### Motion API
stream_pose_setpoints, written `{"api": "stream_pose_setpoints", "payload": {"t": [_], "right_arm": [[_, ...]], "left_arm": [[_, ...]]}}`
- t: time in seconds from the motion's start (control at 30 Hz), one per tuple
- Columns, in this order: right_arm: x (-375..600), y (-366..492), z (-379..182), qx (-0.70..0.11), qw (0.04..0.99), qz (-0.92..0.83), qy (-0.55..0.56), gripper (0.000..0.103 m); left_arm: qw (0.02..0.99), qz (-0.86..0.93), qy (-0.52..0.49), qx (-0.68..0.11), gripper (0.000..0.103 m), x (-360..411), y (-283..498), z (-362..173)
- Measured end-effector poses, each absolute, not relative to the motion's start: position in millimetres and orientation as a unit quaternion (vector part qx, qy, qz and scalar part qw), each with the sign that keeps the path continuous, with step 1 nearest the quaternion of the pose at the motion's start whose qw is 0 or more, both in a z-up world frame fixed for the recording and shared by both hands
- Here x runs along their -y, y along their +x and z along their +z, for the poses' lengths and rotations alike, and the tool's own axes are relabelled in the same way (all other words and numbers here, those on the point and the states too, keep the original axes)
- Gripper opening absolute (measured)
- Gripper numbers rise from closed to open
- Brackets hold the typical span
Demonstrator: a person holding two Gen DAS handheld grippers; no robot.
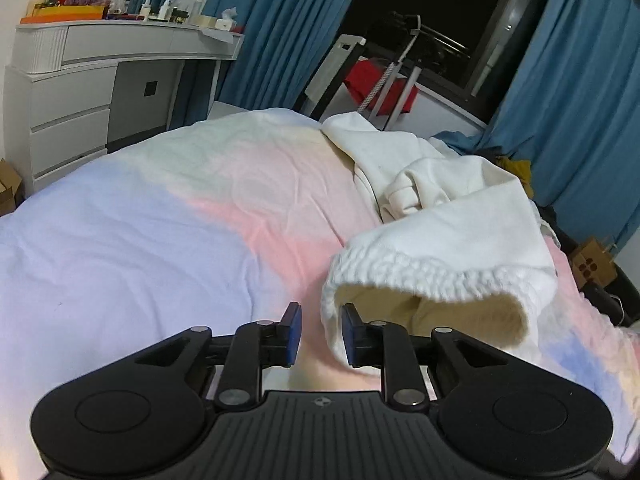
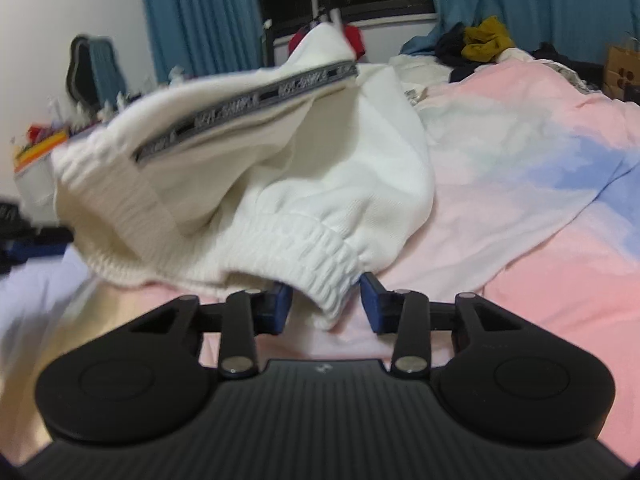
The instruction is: Fold clothes
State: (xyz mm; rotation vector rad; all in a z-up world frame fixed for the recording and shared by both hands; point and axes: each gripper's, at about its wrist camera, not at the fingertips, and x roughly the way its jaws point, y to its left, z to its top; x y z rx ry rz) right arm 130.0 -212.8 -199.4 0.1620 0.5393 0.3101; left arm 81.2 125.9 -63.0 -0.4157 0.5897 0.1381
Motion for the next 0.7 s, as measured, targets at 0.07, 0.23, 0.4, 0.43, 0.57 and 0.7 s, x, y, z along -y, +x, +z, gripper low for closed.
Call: {"api": "stream_pose_setpoints", "payload": {"t": [0.07,0.23,0.4,0.43,0.57,0.7], "right_arm": [[217.0,133.8,-197.9,-0.265,0.949,0.146,0.091,0.033],[228.8,124.6,-181.4,-0.249,0.949,0.15,0.118,0.021],[244.2,110.3,-158.8,-0.221,0.951,0.149,0.157,0.018],[247.5,107.6,-155.2,-0.218,0.951,0.146,0.162,0.017],[264.5,102.6,-145.3,-0.211,0.946,0.142,0.2,0.013],[278.5,100.2,-140.2,-0.204,0.943,0.137,0.223,0.013]], "left_arm": [[0.935,0.062,-0.193,-0.29,0.027,-119.3,74.0,-58.0],[0.943,0.024,-0.184,-0.276,0.05,-99.1,51.3,-44.7],[0.951,-0.065,-0.162,-0.256,0.077,-67.4,43.5,-37.2],[0.951,-0.079,-0.156,-0.255,0.077,-59.6,47.9,-38.5],[0.944,-0.107,-0.152,-0.271,0.077,-32.1,72.3,-43.8],[0.932,-0.141,-0.202,-0.267,0.077,-13.2,89.5,-47.1]]}}
